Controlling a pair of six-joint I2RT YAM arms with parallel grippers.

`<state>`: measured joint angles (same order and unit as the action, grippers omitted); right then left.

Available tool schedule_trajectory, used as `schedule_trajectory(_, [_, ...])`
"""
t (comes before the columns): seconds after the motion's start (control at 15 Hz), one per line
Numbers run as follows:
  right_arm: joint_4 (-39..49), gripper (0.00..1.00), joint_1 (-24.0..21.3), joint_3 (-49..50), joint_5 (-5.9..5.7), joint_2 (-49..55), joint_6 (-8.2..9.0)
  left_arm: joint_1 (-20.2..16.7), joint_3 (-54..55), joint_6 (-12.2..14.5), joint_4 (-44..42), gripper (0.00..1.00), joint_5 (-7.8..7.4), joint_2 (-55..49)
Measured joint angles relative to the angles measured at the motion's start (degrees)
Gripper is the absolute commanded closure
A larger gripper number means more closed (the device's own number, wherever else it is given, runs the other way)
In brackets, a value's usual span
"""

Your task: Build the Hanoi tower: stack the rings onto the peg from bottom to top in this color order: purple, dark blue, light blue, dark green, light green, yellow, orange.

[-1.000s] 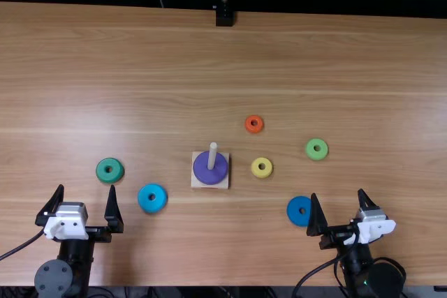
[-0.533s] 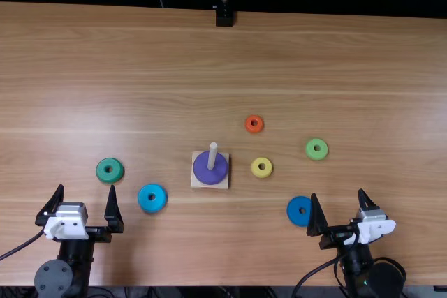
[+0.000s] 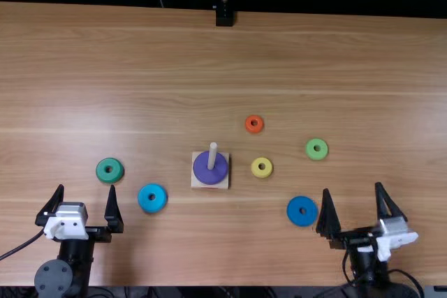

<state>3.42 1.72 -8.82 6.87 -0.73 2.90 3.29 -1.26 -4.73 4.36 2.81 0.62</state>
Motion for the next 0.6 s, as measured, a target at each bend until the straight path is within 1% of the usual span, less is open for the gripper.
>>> schedule_trajectory(0.2, [0.4, 0.0, 0.7, -6.7, 0.22, -0.7, 0.04, 0.0, 0.0, 0.0, 0.0, 0.0, -0.02, 0.0])
schedule_trajectory(0.27, [0.5, 0.0, 2.2, -9.4, 0.26, -4.0, 0.04, 0.0, 0.0, 0.0, 0.0, 0.0, -0.02, 0.0])
schedule_trajectory(0.33, [0.7, 0.0, 3.1, -12.4, 0.39, -9.6, 0.0, 0.0, 0.0, 0.0, 0.0, 0.0, -0.02, 0.0])
schedule_trajectory(0.47, [0.5, 0.0, 3.2, -15.0, 0.42, -19.3, 0.07, 0.0, 0.0, 0.0, 0.0, 0.0, -0.02, 0.0])
schedule_trajectory(0.6, [-0.4, 0.0, 3.2, -17.3, 0.42, -26.3, 0.07, 0.0, 0.0, 0.0, 0.0, 0.0, -0.02, 0.0])
